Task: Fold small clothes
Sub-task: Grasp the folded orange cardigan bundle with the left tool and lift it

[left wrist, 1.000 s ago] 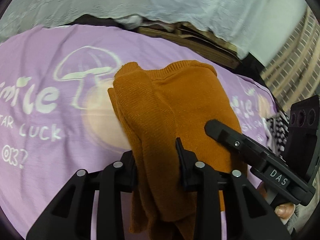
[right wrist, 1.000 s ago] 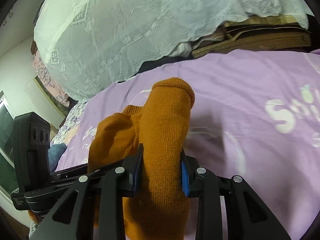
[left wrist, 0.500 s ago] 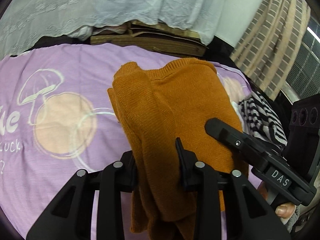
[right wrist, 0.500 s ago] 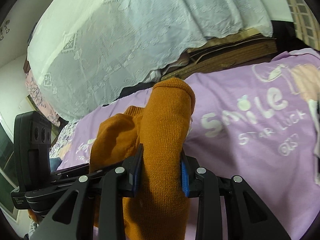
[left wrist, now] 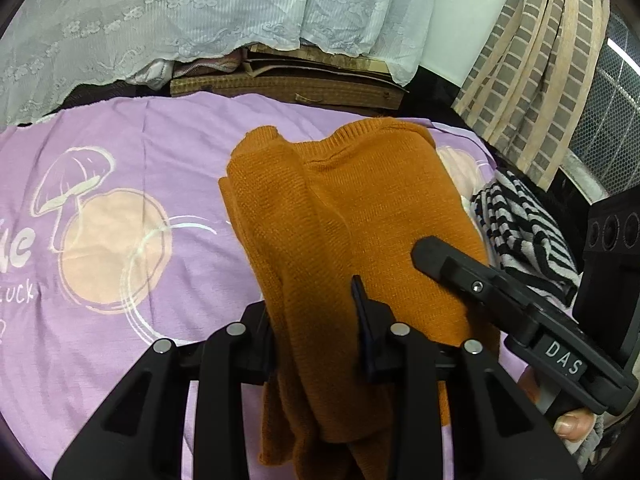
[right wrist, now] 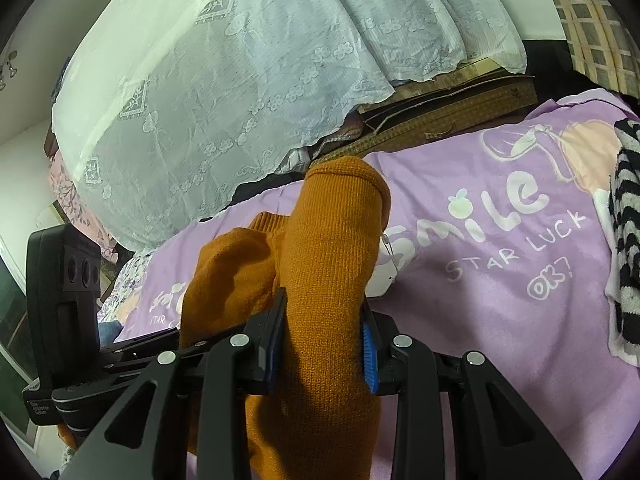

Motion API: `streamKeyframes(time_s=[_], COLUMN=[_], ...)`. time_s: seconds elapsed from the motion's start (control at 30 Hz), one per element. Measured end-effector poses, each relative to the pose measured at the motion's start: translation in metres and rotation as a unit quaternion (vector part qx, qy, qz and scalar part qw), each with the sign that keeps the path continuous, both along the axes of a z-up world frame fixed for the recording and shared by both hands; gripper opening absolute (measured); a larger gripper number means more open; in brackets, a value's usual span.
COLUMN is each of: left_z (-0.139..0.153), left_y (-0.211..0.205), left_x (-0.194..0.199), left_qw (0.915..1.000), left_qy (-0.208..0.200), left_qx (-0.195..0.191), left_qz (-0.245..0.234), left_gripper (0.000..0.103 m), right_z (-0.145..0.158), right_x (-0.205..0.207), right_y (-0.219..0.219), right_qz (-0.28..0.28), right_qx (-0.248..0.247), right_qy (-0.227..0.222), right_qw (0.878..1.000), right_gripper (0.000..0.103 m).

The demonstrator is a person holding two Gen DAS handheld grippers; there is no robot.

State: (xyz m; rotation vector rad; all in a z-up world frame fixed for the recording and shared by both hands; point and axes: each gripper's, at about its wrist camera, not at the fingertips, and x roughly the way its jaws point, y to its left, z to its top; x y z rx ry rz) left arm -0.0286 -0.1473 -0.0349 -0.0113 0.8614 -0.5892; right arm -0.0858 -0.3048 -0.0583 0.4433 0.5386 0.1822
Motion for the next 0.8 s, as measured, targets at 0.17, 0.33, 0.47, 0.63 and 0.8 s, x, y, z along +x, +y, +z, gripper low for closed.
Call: streamKeyframes(time_s=[0.17, 0.33, 0.47, 0.63, 0.8], left_z=[-0.0011, -0.0024, -0.0048, -0.0073, -0.0089], left_y=[0.0009, -0.0012, -0.0039, -0.0046, -0.0061], left_x=[-0.0025, -0.0048, -0.0072, -0.0068, -0.0072], left_qw=[0.9999, 0.9995, 0.9988, 0.9985, 0.9981], left_qy=[-0.011, -0.024, -0.036, -0.039, -0.044], left_qx=[0.007, 0.017, 0.029, 0.034, 0.04], left_qz=[0.006, 0.011, 0.015, 0.016, 0.018], left_gripper=[0.03, 0.03, 0.03, 0.03, 0.03], right_z=[-0.0024, -0.0031, -0.0053, -0.008, -0.0088], right_x=[0.0, -0.0001, 0.0005, 0.0022, 0.0019], right_y=[0.003, 0.0047, 0.0073, 0.0077, 0.0082], right_qz=[0.0, 0.001, 0.001, 0.002, 0.003], right_qx=[-0.002, -0.007, -0.011, -0.01, -0.011], right_qy=[-0.002, -0.003, -0.003, -0.001, -0.001], right_qw=[1.0, 1.0, 1.0, 1.0, 1.0], right_gripper=[0.032, 0.032, 0.032, 0.032, 0.032])
